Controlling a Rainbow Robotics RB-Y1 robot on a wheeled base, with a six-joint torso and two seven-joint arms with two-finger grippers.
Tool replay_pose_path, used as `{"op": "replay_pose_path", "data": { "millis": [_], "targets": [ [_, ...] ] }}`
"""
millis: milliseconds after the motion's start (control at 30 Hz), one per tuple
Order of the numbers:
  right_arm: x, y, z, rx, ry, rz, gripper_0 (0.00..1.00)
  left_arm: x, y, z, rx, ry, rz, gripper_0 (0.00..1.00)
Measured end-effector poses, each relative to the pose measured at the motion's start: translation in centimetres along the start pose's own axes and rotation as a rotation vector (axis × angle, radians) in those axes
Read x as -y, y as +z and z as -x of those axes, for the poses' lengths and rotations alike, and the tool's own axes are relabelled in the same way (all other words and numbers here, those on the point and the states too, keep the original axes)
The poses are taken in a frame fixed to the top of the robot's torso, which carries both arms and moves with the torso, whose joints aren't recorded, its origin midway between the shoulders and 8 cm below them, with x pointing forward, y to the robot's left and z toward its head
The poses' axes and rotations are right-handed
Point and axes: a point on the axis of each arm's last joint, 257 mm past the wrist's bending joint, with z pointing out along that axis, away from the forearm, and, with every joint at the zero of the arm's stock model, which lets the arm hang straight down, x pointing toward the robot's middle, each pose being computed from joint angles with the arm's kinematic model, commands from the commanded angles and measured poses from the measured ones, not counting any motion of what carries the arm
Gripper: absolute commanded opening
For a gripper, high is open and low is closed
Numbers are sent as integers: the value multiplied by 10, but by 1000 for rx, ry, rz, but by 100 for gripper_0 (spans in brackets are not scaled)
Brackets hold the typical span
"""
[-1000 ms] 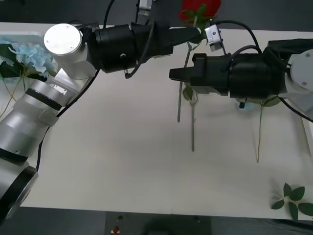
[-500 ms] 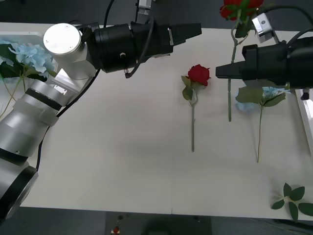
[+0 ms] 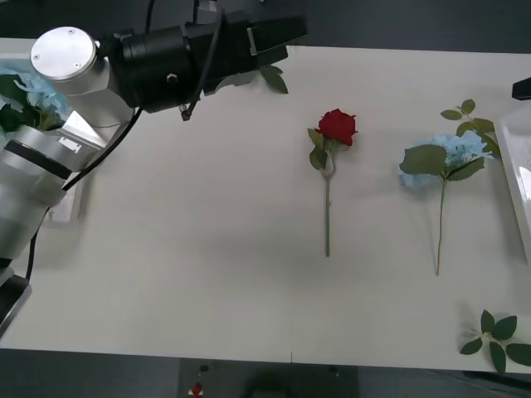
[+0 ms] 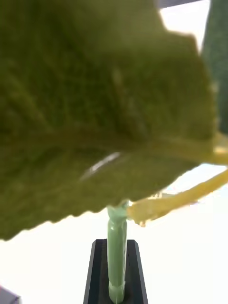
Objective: Put the red flowers into the right box and the blue flowers into the left box
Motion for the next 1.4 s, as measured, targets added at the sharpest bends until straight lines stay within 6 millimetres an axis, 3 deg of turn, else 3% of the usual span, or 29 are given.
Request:
{"op": "replay_pose_path", "data": {
  "millis": [100,233,433,533,700,900,1000,1133,1267,1400],
  "targets": [
    [46,4,7,27,-23,-127,0,-11,-26,16,4,20,49,100],
    [91,24,4,40,-74,-255,0,-25,-62,37,9,47,120,100],
    [146,49,8,120,-71,-449,0,-67,-135,58,-2,59,287,100],
    [163,55,-6,104,-66,-490,0,-93,-178,73,10,52,388,100],
    [213,41,-19,85,-138,-645,0,-127,-246,81,-25,83,546,100],
    [267,11,-31,53,-240,-833,0,-166,-302,68,-142,161,741,100],
    [293,-6,-33,42,-246,-909,0,-175,-313,62,-192,193,792,100],
    [332,-33,-32,46,-275,-1019,0,-172,-313,38,-312,206,787,100],
    [375,-52,-55,13,-256,-1111,0,-151,-298,7,-438,188,708,100],
    [406,-54,-80,-6,-259,-1155,0,-111,-263,-21,-498,85,599,100]
  ]
}}
